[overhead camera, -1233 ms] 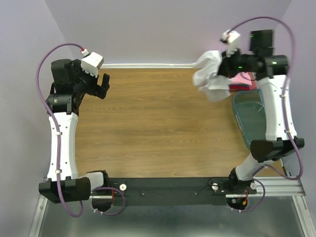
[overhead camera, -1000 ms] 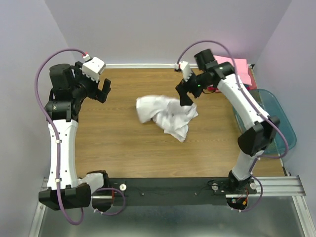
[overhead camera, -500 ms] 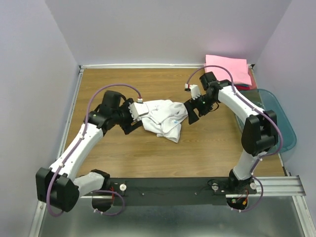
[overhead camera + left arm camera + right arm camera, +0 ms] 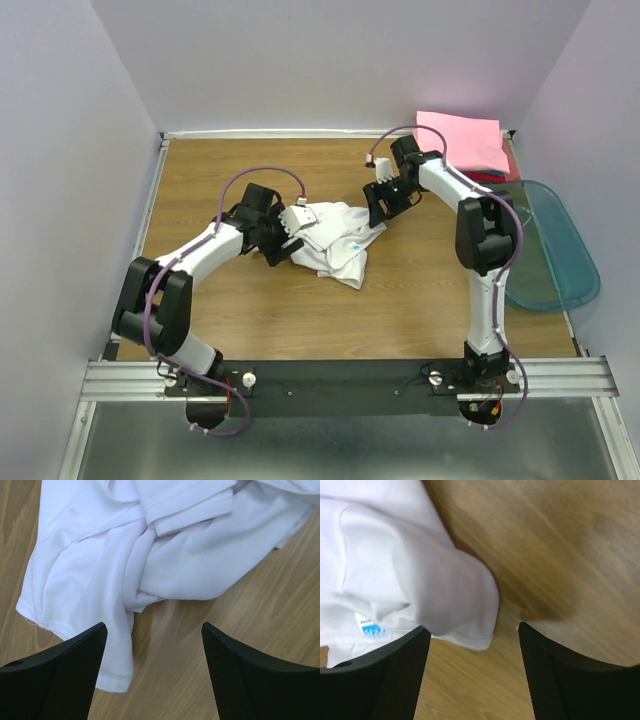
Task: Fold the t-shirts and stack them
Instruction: Flatten the tshirt out
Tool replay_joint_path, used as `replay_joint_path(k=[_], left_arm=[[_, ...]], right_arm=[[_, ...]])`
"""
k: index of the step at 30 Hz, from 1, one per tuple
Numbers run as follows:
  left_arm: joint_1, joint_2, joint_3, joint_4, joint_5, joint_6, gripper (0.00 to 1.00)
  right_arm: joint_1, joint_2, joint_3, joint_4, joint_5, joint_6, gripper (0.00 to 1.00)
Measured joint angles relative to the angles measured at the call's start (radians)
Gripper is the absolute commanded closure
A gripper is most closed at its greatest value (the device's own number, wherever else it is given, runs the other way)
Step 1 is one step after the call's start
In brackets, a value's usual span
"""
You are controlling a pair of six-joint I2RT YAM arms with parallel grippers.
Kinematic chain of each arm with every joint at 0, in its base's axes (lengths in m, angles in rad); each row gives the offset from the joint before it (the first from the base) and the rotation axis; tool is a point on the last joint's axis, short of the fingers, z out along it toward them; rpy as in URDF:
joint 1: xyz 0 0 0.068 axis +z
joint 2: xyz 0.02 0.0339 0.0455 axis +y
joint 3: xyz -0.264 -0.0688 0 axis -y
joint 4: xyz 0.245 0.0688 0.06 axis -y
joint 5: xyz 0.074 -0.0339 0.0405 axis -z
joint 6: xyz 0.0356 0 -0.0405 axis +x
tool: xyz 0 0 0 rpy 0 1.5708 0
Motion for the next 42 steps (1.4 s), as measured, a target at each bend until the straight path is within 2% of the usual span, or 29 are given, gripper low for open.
replay_joint_path(k=[1,2,3,5,6,8,9,11,18,21,26,27,28,29,32,35,36,39,42], left_arm=[[0.000,0.017,0.003,0.006,-0.012,-0.004,0.26],[0.000,0.041,0.010,0.014,-0.015,-0.005,0.26],[0.000,0.065,0.016,0.021,-0.023,-0.007,0.36],[0.000,0.109,0.037,0.029,-0.036,-0.007,0.48],[0.000,0.129,0.049,0.031,-0.039,-0.004,0.65],[0.000,0.171,0.082,0.034,-0.053,0.005,0.81],[0.006,0.196,0.106,0.030,-0.061,0.002,0.95],[0.012,0.230,0.147,0.015,-0.064,0.019,1.00],[0.066,0.258,0.341,-0.076,-0.011,0.039,1.00],[0.068,0.234,0.444,-0.128,0.070,0.042,0.91],[0.073,0.146,0.509,-0.161,0.200,0.037,0.56],[0.079,0.127,0.507,-0.164,0.217,0.031,0.44],[0.097,0.096,0.507,-0.167,0.243,0.018,0.42],[0.114,0.079,0.506,-0.167,0.264,0.012,0.30],[0.225,0.021,0.505,-0.171,0.319,-0.026,0.29],[0.354,-0.021,0.504,-0.174,0.348,-0.054,0.29],[0.388,-0.031,0.502,-0.179,0.356,-0.057,0.29],[0.436,-0.061,0.464,-0.201,0.375,-0.056,0.29],[0.444,-0.084,0.403,-0.231,0.388,-0.048,0.29]], right_arm=[[0.002,0.031,0.022,0.003,0.000,0.005,0.34],[0.003,0.048,0.033,0.008,0.000,0.010,0.34],[0.003,0.064,0.042,0.008,0.000,0.015,0.44],[0.003,0.077,0.054,0.011,-0.006,0.026,0.54],[0.003,0.078,0.055,0.014,-0.011,0.028,0.68],[0.003,0.079,0.055,0.014,-0.024,0.031,0.84],[0.003,0.079,0.055,0.014,-0.028,0.032,0.99],[0.001,0.078,0.055,0.015,-0.047,0.045,0.99],[-0.061,-0.022,0.045,0.010,-0.127,0.061,0.99],[-0.142,-0.095,0.119,0.003,-0.194,0.082,0.99],[-0.226,-0.240,0.229,0.010,-0.304,0.102,0.99],[-0.225,-0.266,0.238,0.010,-0.328,0.107,0.99],[-0.213,-0.294,0.244,0.016,-0.350,0.111,0.99],[-0.169,-0.345,0.245,0.019,-0.375,0.116,0.99],[0.004,-0.415,0.211,0.044,-0.396,0.116,0.99],[0.266,-0.408,0.169,0.058,-0.418,0.119,0.99],[0.350,-0.381,0.168,0.060,-0.424,0.122,0.88],[0.488,-0.286,0.168,0.064,-0.431,0.125,0.24],[0.509,-0.221,0.168,0.065,-0.415,0.148,0.20]])
